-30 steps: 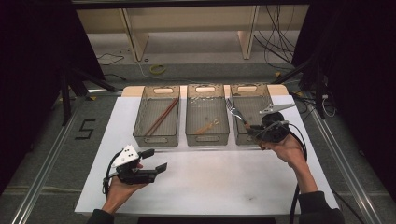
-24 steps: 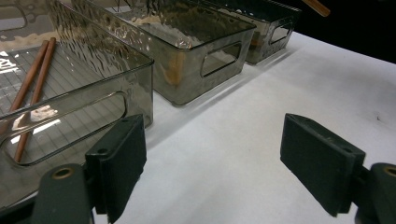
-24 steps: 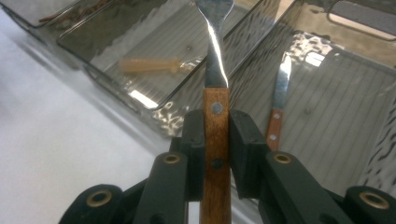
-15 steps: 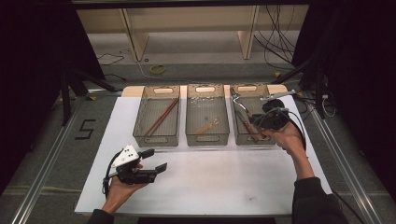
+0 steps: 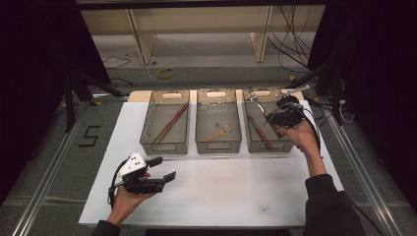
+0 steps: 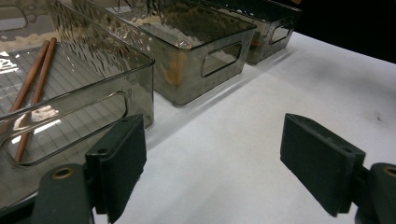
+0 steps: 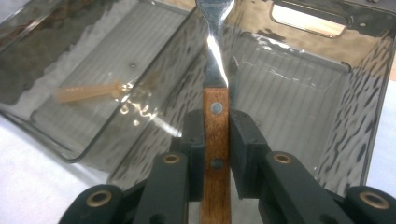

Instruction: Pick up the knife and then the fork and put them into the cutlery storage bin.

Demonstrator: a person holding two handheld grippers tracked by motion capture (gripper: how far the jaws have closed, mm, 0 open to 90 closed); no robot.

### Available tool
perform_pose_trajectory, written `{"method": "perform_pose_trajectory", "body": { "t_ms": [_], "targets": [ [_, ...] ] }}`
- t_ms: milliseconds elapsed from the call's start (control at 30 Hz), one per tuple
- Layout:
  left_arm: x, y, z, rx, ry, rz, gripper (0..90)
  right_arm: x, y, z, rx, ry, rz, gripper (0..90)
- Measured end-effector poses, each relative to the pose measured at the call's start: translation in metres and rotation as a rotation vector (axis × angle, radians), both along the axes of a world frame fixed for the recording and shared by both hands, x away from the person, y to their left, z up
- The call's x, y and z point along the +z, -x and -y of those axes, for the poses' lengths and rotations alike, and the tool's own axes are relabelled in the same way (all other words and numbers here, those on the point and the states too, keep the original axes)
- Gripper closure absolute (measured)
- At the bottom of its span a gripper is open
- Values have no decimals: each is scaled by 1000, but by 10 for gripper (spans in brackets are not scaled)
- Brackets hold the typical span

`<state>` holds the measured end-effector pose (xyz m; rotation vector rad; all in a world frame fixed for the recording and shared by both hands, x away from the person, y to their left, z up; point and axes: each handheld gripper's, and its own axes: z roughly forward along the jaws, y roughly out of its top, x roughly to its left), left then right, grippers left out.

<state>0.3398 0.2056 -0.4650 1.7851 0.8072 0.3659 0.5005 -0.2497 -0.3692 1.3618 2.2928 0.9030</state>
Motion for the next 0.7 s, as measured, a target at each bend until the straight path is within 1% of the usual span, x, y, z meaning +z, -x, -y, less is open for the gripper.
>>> {"method": "perform_pose_trajectory", "body": {
  "t_ms": [200, 400, 533, 700],
  "targets": [
    [0, 0, 0, 0, 0, 0, 220, -4, -11, 3, -39, 7, -18, 776],
    [0, 0, 0, 1, 3, 0, 220, -9, -17, 5, -64, 19, -38, 776],
    [0, 0, 0, 0, -1, -1, 220, -13, -21, 7, -75, 26, -53, 776],
    [0, 0, 0, 0, -1, -1, 220, -15, -23, 6, -80, 35, -61, 776]
  ]
}}
